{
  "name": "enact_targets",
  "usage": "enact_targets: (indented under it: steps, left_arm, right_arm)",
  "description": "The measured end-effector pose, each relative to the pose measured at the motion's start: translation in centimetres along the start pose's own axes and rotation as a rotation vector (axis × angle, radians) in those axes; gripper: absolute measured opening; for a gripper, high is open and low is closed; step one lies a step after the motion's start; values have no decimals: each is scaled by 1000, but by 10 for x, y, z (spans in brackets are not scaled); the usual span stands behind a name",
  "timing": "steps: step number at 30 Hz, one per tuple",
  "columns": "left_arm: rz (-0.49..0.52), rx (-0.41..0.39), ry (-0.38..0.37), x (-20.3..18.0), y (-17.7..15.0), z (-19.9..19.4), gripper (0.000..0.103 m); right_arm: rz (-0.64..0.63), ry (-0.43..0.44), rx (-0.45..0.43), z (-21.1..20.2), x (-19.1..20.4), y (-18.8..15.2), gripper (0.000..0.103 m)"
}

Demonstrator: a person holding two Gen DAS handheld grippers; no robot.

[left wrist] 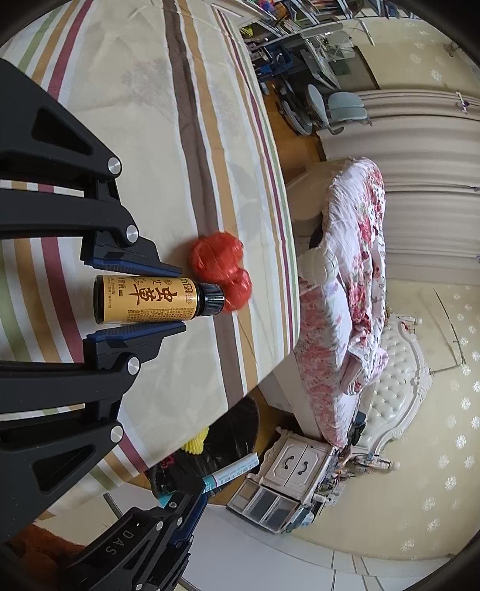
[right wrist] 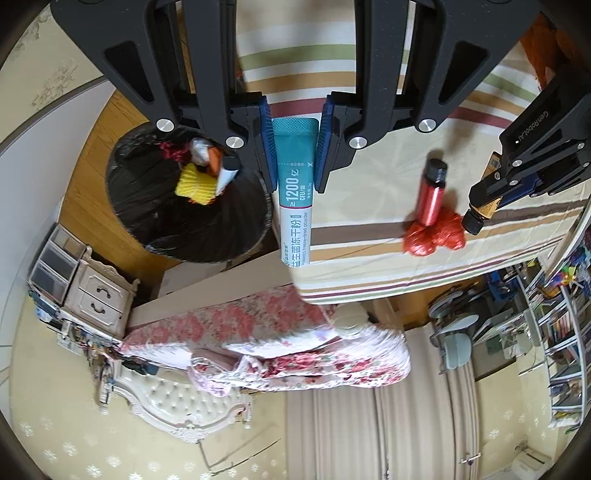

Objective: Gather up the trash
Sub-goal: 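Grasp the teal tube with right tool while left tool holds amber bottle, then carry amber bottle and teal tube over the bin and open both tools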

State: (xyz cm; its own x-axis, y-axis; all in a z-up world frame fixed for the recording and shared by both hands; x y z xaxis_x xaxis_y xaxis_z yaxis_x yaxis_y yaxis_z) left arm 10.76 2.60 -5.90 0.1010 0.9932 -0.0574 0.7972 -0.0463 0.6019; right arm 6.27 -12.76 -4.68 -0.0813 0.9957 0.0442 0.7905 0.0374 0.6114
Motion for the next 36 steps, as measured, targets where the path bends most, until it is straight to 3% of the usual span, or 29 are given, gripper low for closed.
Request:
enact_targets:
  steps: [10, 16, 36]
  left_arm:
    - [86, -46, -66, -63, 38, 12, 25]
    - [139, -61, -68, -99, 57, 28, 25]
    - [209, -12, -42, -155, 81, 82, 25]
  right_arm:
    - [62, -61, -42, 5, -51, 19, 20]
    - [101, -87, -63, 12, -80, 28, 20]
    - [169, -129, -48, 51, -134, 37, 20]
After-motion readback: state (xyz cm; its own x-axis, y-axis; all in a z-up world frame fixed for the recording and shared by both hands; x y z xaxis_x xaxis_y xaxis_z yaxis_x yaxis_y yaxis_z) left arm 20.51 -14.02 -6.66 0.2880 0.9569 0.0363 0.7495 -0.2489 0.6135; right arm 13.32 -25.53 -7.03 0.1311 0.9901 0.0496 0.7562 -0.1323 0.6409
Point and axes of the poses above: each gripper's, at about its wrist camera, not at the fingertips, and z roughly the way its jaws point, x to its left, y to its top, the point moved 5 cm from there along z, roughly the way its jaws point, and after that the axes turned 12 degrees about x, right-handed, at the moved point
